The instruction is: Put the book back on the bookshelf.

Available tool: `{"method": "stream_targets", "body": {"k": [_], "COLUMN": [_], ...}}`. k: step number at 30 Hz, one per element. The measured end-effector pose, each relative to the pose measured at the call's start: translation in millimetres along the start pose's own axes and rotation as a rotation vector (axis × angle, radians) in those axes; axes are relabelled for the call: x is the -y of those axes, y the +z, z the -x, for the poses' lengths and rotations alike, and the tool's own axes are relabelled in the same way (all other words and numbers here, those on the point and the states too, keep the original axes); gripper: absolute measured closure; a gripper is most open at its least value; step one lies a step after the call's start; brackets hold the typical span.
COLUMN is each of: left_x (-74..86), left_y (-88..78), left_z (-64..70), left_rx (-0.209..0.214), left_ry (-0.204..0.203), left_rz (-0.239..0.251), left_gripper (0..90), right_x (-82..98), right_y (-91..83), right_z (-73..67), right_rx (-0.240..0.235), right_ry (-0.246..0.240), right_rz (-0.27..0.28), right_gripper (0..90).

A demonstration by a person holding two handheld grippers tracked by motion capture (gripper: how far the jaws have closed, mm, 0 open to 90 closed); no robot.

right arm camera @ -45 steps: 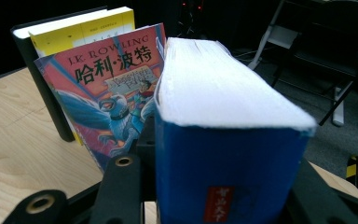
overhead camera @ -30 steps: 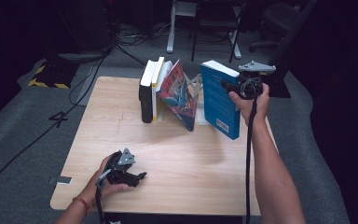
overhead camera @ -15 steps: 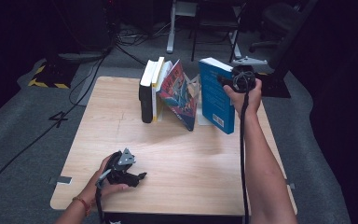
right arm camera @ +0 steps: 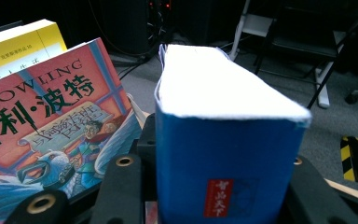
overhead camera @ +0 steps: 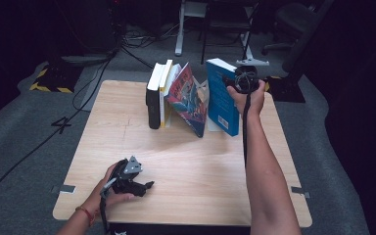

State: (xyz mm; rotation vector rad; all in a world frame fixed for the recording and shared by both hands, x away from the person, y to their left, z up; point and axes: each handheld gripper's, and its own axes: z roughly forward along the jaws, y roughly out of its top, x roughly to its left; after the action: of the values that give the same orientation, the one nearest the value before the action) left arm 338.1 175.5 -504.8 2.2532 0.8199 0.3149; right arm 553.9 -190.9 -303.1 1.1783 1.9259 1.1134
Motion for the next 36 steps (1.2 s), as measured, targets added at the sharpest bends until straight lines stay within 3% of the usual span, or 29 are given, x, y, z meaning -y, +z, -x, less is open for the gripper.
{"method": "stream_targets", "body": {"k": [19, 31, 36], "left_x": [0.0, 0.0, -0.2], "left_y": [-0.1, 0.2, 0.3], "left_z": [-0.4, -0.4, -0.6], "left_rx": [0.007, 0.007, 0.008], "left_ry": [0.006, 0.006, 0.009], "left_rz": [-0.001, 0.001, 0.000], "left_gripper": [16.5, 16.5, 16.4], "right_x": [20.1, 48.9, 61.3], "right_y": [-10.5, -26.9, -32.0], "right_z": [3.9, 5.7, 12.5], "right_rx": [-0.027, -0.061, -0.088], "right_ry": [0.020, 0.045, 0.087], "right_rz": [0.073, 0.097, 0.114], "right_gripper": [60.6, 59.8, 59.7]}}
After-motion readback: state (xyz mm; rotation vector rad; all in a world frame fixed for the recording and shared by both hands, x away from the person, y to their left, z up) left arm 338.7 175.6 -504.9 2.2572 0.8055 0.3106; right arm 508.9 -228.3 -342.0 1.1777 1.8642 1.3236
